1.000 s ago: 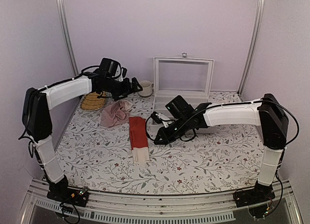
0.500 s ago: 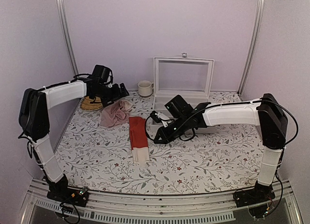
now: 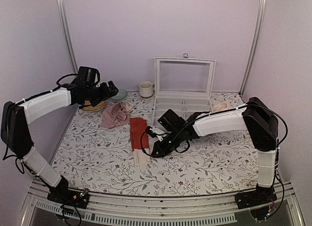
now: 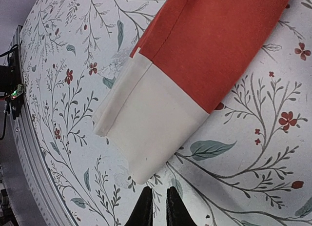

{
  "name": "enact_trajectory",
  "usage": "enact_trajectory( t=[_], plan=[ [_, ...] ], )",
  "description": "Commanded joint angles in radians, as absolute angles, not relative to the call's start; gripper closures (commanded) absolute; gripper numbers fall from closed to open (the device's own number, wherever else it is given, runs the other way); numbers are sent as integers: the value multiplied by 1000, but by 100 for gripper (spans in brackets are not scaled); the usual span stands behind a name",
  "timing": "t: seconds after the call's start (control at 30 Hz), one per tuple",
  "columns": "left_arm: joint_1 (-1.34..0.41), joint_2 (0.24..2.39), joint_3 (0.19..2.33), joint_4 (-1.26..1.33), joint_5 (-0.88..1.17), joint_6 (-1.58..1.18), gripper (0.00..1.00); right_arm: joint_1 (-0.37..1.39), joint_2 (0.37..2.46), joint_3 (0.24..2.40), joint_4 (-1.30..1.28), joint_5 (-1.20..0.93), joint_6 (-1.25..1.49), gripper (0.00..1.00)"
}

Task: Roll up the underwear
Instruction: Smooth out the underwear at the center of the board.

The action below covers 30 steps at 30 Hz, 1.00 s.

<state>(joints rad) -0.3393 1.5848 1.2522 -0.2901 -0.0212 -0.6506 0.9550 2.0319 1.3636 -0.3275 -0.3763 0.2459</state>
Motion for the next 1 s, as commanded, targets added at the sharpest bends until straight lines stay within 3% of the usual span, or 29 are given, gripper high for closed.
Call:
enact_trajectory(
  t=[0.0, 0.5, 0.7, 0.97],
  plan=[
    [-335, 1485, 1192, -222, -52, -657, 0, 989, 2130, 1358, -294, -381, 246, 89],
    [-335, 1390, 1124, -331, -14, -667, 0, 1062, 2245, 1463, -272, -414, 283, 89],
    [-335, 1354, 1072, -341, 23, -690, 0, 1065, 2175, 1410, -274, -385, 287, 89],
    [-337, 1308, 984, -289, 63, -738, 0, 1083, 1973, 1258, -266, -245, 219, 63]
  ],
)
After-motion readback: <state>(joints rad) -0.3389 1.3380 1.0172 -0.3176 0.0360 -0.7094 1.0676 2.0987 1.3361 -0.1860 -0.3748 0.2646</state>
